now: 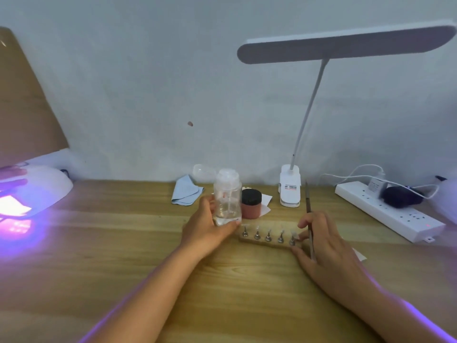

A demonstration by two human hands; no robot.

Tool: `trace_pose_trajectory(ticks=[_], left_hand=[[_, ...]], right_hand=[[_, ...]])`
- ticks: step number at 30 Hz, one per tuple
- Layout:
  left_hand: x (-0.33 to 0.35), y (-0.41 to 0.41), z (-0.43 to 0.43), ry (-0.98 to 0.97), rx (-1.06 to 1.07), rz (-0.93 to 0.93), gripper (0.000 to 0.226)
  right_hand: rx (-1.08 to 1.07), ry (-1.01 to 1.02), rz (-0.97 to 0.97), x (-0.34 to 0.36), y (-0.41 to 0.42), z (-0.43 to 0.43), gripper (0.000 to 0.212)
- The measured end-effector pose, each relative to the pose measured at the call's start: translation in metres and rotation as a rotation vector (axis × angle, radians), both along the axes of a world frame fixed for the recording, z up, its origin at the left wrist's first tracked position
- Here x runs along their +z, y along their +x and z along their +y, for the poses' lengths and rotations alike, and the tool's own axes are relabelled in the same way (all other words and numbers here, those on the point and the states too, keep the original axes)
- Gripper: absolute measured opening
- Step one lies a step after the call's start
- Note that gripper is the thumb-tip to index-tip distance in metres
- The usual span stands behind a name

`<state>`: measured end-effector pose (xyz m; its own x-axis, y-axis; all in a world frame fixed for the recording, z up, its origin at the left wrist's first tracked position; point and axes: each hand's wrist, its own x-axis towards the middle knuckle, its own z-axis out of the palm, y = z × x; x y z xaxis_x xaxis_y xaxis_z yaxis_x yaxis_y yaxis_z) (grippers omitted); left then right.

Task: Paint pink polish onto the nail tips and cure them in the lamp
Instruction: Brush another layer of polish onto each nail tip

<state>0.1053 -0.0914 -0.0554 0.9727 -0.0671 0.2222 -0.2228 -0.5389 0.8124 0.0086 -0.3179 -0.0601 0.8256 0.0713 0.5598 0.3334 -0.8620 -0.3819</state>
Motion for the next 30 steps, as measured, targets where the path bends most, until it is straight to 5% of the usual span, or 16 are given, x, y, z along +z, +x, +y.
trace_pose_trajectory(ticks=[9, 15, 19, 23, 27, 30], left_hand=[[0.002, 0.022, 0.018, 0.031, 0.306, -0.014, 0.052], [-0.006, 0.040, 0.034, -0.048, 0.333, -0.052, 0.084], [-0.009, 0.035, 0.030, 0.119, 0.449, -0.275, 0.069], [-0.004, 0.020, 0.018, 0.236, 0.281, -0.507, 0.040], [0.007, 0.015, 0.007, 0.181, -0.002, -0.287, 0.026], [0.015, 0.019, 0.000, 0.196, -0.067, -0.101, 0.039]], right_hand=[[0.042, 0.014, -0.022, -0.002, 0.002, -0.004, 0.050], [0.160, -0.021, -0.017, -0.005, -0.003, 0.001, 0.047], [0.192, -0.045, -0.031, -0.002, -0.006, 0.005, 0.044], [0.193, -0.056, -0.038, -0.001, -0.008, 0.007, 0.042], [0.198, -0.062, -0.038, -0.001, -0.007, 0.008, 0.043], [0.200, -0.059, -0.028, -0.002, -0.006, 0.008, 0.044]])
